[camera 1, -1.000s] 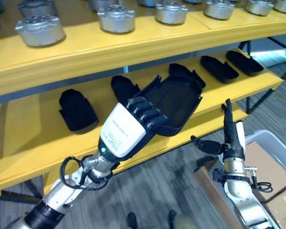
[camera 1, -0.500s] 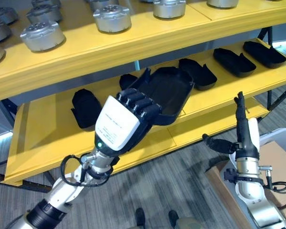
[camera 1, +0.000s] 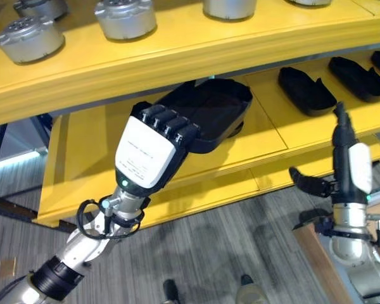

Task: Move parts from the plastic box to the shelf.

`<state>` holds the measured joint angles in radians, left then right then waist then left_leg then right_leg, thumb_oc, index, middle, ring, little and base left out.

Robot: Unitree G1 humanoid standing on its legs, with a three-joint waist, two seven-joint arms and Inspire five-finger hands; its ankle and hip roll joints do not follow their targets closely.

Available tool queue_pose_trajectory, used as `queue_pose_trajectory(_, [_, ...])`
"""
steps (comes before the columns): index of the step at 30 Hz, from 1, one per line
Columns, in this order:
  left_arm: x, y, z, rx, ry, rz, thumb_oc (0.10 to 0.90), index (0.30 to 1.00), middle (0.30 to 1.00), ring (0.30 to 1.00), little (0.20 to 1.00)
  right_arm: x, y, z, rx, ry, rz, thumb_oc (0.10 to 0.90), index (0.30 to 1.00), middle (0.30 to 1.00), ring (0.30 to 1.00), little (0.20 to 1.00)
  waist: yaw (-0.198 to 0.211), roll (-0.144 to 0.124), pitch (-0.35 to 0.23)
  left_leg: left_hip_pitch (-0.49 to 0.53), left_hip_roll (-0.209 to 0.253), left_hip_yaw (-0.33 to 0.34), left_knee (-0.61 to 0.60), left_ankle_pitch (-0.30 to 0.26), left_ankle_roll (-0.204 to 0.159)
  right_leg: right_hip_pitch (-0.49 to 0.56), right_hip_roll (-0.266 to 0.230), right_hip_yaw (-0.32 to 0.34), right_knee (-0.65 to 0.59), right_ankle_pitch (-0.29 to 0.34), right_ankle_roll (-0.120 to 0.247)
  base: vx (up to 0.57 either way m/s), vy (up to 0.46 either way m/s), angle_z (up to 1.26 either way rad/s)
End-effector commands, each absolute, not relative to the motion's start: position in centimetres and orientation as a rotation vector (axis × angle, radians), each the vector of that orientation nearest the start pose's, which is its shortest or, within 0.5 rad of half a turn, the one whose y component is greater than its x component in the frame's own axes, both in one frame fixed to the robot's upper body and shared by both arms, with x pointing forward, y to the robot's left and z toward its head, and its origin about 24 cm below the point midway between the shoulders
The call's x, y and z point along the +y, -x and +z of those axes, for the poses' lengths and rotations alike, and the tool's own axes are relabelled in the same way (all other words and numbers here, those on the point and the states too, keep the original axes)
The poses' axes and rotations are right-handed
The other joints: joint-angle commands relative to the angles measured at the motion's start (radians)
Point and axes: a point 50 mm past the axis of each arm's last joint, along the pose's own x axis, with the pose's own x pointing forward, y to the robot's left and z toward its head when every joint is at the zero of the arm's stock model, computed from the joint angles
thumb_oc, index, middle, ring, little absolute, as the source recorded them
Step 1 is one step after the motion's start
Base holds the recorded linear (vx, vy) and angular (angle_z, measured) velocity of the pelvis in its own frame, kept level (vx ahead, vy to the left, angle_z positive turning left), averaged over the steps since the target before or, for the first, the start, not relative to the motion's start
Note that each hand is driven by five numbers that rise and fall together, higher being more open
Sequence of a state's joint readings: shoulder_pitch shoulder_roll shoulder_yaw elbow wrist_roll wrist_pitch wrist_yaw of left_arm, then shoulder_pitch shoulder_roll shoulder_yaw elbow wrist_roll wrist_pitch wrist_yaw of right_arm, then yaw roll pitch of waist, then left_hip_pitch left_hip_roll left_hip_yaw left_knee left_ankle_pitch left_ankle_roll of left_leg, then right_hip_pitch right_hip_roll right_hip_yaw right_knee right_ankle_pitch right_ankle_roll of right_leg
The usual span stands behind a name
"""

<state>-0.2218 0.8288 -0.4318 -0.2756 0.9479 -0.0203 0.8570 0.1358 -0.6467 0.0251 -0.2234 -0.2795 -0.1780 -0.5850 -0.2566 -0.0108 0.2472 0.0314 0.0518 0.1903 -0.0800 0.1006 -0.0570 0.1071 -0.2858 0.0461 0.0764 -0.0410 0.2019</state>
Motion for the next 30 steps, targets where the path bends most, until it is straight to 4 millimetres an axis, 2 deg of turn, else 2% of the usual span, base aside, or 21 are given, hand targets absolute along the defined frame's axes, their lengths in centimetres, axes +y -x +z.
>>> queue_pose_trajectory(1, [16.2,-22.7,21.3,-1.415,-1.167,0.542,0.400,0.300,0.300,0.300,0.300,-22.4,-21.4,16.2,-0.766,0.766,-0.319,0.900,1.000,1.000,1.000,1.000,0.016,0.023,-0.094,0.096,0.057,0.020,0.004,-0.147,0.006,-0.059,0.118,-0.018,-0.074,0.045,-0.038,0.09,0.314,0.11])
queue_pose_trajectory(6, [16.8,-22.4,20.5,-1.388,-1.179,0.565,0.400,0.300,0.300,0.300,0.300,-22.3,-21.3,16.2,-0.769,0.788,-0.346,0.900,1.000,1.000,1.000,1.000,0.048,0.000,-0.106,0.100,0.016,0.024,0.025,-0.189,0.041,-0.047,0.076,-0.041,-0.084,0.064,-0.007,0.08,0.232,0.22])
queue_pose_trajectory(8, [16.9,-22.4,20.4,-1.386,-1.181,0.568,0.400,0.300,0.300,0.300,0.300,-22.2,-21.3,16.2,-0.769,0.794,-0.345,0.900,1.000,1.000,1.000,1.000,0.048,-0.002,-0.108,0.099,0.012,0.024,0.030,-0.194,0.045,-0.046,0.071,-0.042,-0.086,0.064,-0.004,0.04,0.204,0.27])
queue_pose_trajectory(10, [17.8,-22.5,19.9,-1.345,-1.211,0.605,0.400,0.300,0.300,0.300,0.300,-22.1,-21.6,16.3,-0.773,0.792,-0.345,0.900,1.000,1.000,1.000,1.000,0.076,-0.012,-0.107,0.103,-0.004,0.053,0.041,-0.205,0.066,-0.059,0.040,-0.092,-0.052,0.075,0.013,0.07,0.413,0.01])
queue_pose_trajectory(12, [18.9,-22.3,19.6,-1.298,-1.230,0.666,0.400,0.300,0.300,0.300,0.300,-21.7,-22.2,16.6,-0.776,0.785,-0.341,0.900,1.000,1.000,1.000,1.000,0.120,-0.022,-0.104,0.108,-0.011,0.109,0.053,-0.217,0.079,-0.059,0.022,-0.198,-0.028,0.081,0.013,0.06,0.249,-0.18])
queue_pose_trajectory(13, [19.0,-22.3,19.6,-1.297,-1.232,0.669,0.400,0.300,0.300,0.300,0.300,-21.6,-22.3,16.6,-0.777,0.784,-0.338,0.900,1.000,1.000,1.000,1.000,0.118,-0.023,-0.103,0.109,-0.011,0.111,0.056,-0.220,0.079,-0.058,0.021,-0.197,-0.027,0.081,0.013,0.04,0.130,-0.42])
queue_pose_trajectory(15, [20.4,-22.2,19.0,-1.212,-1.256,0.725,0.400,0.300,0.300,0.300,0.300,-21.1,-22.8,16.6,-0.781,0.767,-0.329,0.900,1.000,1.000,1.000,1.000,0.151,-0.029,-0.094,0.118,-0.008,0.154,0.067,-0.232,0.088,-0.066,0.011,-0.280,0.034,0.077,0.015,0.04,0.121,-0.27])
queue_pose_trajectory(18, [21.4,-22.4,18.2,-1.142,-1.243,0.749,0.400,0.300,0.300,0.300,0.300,-21.2,-22.5,16.4,-0.778,0.783,-0.354,0.900,1.000,1.000,1.000,1.000,0.148,-0.034,-0.090,0.096,-0.020,0.105,0.089,-0.242,0.113,-0.075,0.083,-0.211,0.083,0.008,-0.009,0.06,0.052,-0.24])
queue_pose_trajectory(19, [21.4,-22.4,18.1,-1.137,-1.242,0.749,0.400,0.300,0.300,0.300,0.300,-21.2,-22.4,16.4,-0.777,0.786,-0.356,0.900,1.000,1.000,1.000,1.000,0.145,-0.035,-0.089,0.095,-0.022,0.099,0.091,-0.243,0.115,-0.077,0.092,-0.203,0.088,0.000,-0.011,0.05,0.040,0.22])
queue_pose_trajectory(23, [21.6,-22.5,17.5,-1.086,-1.224,0.748,0.400,0.300,0.300,0.300,0.300,-21.8,-22.1,16.3,-0.776,0.791,-0.374,0.900,1.000,1.000,1.000,1.000,0.138,-0.042,-0.092,0.092,-0.040,0.076,0.078,-0.233,0.113,-0.082,0.197,-0.179,0.087,-0.047,-0.068,0.08,0.027,0.36])
queue_pose_trajectory(24, [21.6,-22.5,17.4,-1.083,-1.224,0.749,0.400,0.300,0.300,0.300,0.300,-21.9,-22.1,16.3,-0.777,0.792,-0.376,0.900,1.000,1.000,1.000,1.000,0.137,-0.042,-0.092,0.093,-0.043,0.073,0.075,-0.232,0.112,-0.079,0.207,-0.175,0.080,-0.048,-0.074,0.14,0.001,0.24])
queue_pose_trajectory(25, [21.9,-22.5,17.3,-1.070,-1.231,0.765,0.400,0.300,0.300,0.300,0.300,-22.3,-21.9,16.5,-0.783,0.798,-0.387,0.900,1.000,1.000,1.000,1.000,0.126,-0.046,-0.093,0.096,-0.061,0.055,0.071,-0.231,0.110,-0.070,0.254,-0.140,0.036,-0.038,-0.096,0.14,-0.011,0.16])
queue_pose_trajectory(26, [22.0,-22.6,17.3,-1.062,-1.228,0.775,0.400,0.300,0.300,0.300,0.300,-22.6,-21.7,16.5,-0.784,0.805,-0.398,0.900,1.000,1.000,1.000,1.000,0.117,-0.046,-0.093,0.097,-0.070,0.041,0.074,-0.235,0.111,-0.066,0.272,-0.106,0.013,-0.030,-0.103,0.16,-0.016,0.19])
queue_pose_trajectory(30, [23.0,-22.6,16.9,-1.035,-1.256,0.818,0.400,0.300,0.300,0.300,0.300,-23.6,-21.2,16.4,-0.779,0.824,-0.438,0.900,1.000,1.000,1.000,1.000,0.106,-0.042,-0.098,0.075,-0.083,0.013,0.113,-0.245,0.106,-0.062,0.290,-0.051,-0.011,-0.015,-0.119,0.11,-0.071,0.28])
